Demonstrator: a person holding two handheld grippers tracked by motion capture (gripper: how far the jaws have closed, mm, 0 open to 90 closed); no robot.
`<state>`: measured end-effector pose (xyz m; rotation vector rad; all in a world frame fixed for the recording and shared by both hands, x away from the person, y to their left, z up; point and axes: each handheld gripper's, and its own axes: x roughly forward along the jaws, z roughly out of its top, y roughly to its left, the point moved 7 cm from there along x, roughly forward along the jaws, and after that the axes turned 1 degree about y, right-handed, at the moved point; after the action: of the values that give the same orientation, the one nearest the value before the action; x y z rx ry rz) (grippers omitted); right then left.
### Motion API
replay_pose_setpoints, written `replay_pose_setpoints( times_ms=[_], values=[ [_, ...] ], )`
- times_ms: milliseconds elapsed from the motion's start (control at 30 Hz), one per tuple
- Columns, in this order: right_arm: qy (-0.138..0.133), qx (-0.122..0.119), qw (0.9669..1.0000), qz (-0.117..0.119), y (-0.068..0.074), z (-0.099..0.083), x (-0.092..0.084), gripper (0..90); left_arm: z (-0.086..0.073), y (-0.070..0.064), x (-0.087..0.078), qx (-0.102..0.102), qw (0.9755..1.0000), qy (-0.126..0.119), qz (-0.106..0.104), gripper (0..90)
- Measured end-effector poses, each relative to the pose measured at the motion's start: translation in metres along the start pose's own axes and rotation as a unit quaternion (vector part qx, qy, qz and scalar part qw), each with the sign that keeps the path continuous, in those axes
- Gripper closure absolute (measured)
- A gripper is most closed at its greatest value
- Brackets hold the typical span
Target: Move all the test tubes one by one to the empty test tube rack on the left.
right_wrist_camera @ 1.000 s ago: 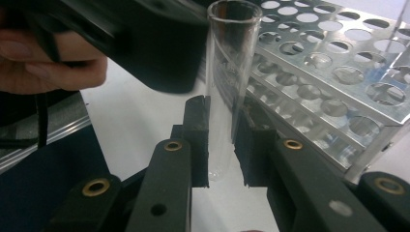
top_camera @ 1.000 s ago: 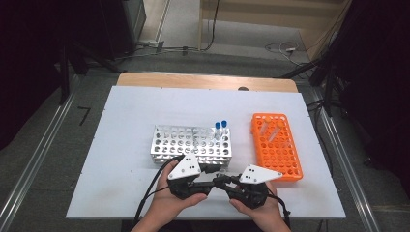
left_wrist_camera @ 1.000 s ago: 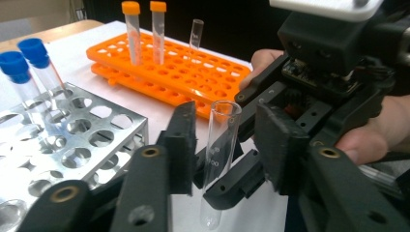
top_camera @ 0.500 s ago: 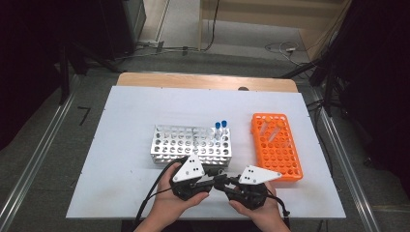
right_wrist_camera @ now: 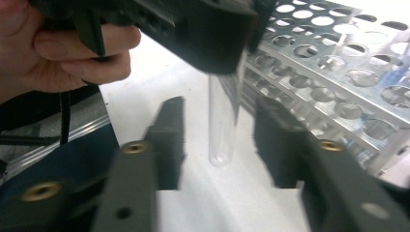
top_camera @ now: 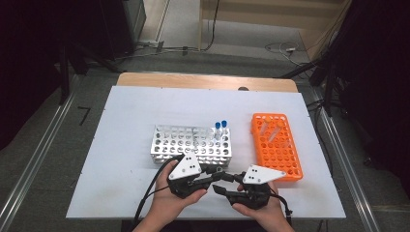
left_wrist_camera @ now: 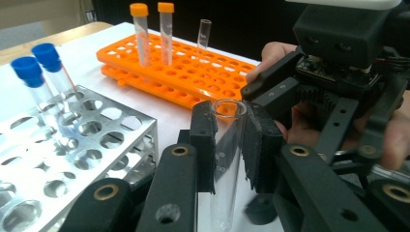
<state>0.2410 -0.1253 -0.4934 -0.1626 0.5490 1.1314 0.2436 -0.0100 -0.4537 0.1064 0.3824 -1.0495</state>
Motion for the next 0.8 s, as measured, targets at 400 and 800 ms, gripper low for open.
replay_pose_setpoints(
  times_ms=[400,800],
  values=[
    [0.002,0.002,0.9995,-0.031,-0.019,-0.004,-0.023,1.2,0.01,0.019,-0.01,-0.006,0.9996,-0.01,0.026,76.4],
    [-0.009,0.027,0.9984,-0.048,-0.05,-0.014,-0.054,0.0,0.026,0.041,-0.017,-0.014,0.9988,-0.024,0.041,76.4]
  ],
)
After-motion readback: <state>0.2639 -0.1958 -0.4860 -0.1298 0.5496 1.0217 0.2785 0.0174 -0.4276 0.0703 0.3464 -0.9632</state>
